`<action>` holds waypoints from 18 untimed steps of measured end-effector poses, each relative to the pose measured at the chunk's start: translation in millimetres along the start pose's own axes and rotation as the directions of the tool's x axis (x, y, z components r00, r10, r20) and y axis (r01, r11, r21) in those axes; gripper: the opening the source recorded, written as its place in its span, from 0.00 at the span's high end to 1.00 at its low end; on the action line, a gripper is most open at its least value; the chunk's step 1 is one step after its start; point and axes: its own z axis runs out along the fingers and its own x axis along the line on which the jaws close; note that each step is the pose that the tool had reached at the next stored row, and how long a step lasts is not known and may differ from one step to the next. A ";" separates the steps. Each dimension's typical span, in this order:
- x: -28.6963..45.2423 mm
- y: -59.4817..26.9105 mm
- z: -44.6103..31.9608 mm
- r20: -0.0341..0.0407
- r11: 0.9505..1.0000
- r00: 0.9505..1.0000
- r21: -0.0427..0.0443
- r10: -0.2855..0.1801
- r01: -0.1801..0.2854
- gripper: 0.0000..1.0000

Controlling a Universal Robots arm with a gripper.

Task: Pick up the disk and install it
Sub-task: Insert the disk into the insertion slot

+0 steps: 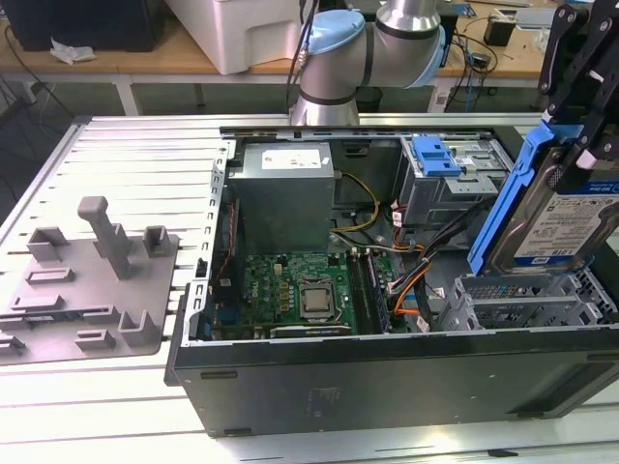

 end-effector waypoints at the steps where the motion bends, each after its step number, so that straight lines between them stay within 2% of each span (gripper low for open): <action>1: 0.0 0.0 0.6 0.000 1.000 1.000 0.000 -0.001 0.001 0.63; 18: 2.0 -0.3 7.8 0.000 1.000 1.000 0.000 -0.003 0.003 0.63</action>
